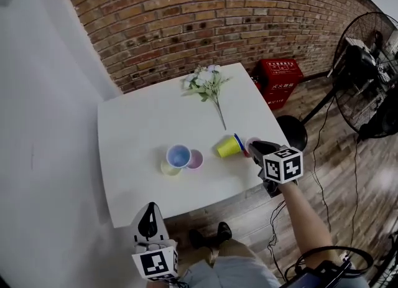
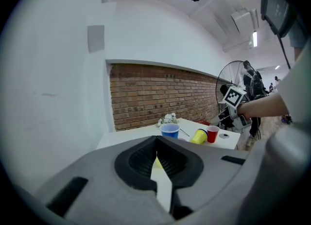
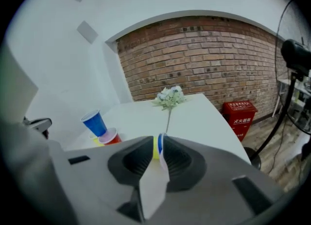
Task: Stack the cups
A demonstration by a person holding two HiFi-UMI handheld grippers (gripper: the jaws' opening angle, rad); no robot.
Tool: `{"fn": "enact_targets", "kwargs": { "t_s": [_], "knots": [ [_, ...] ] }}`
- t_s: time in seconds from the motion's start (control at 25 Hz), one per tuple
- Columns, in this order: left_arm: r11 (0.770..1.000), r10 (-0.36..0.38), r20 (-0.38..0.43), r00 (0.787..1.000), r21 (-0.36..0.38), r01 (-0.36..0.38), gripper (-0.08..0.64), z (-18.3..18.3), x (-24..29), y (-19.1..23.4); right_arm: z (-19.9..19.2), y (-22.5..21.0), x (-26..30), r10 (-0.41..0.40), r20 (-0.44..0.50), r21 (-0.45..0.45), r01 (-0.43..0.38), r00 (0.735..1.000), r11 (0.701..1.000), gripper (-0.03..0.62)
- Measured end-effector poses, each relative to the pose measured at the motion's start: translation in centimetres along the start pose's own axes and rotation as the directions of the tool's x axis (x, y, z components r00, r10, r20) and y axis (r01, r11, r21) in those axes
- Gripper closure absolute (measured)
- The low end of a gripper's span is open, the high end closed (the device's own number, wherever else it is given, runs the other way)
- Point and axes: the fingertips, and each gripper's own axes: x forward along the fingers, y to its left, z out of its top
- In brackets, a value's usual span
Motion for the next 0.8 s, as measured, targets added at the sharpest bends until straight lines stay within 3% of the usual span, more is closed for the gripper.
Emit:
{"fn": "enact_targets", "kwargs": {
  "t_s": [0.24, 0.36, 0.52, 0.8],
  "knots": [
    [1.0, 0.005, 0.006, 1.0, -0.001, -0.005, 0.551, 0.1, 1.4, -0.7, 2.5, 1.3, 1.5, 0.176, -0.144, -0.105, -0.192, 0.974, 0.976, 0.518],
    [0.998, 0.053, 0.004, 0.999, -0.016, -0.053, 0.551, 0.2, 2.3, -1.0, 1.6, 0.7, 3.3, 0.236, -0.271, -0.136, -0.28, 0.933, 0.95, 0.518],
    [0.994, 0.102, -0.016, 0.995, -0.033, -0.102, 0.551, -0.1, 3.3, -2.0, 0.4, 0.8, 4.9, 0.33, -0.4, -0.107, -0.401, 0.855, 0.91, 0.513],
    [0.987, 0.151, -0.043, 0.988, -0.058, -0.153, 0.551, -0.4, 4.6, -2.7, -0.4, -0.4, 7.2, 0.319, -0.536, -0.099, -0.433, 0.782, 0.896, 0.472]
  ]
}}
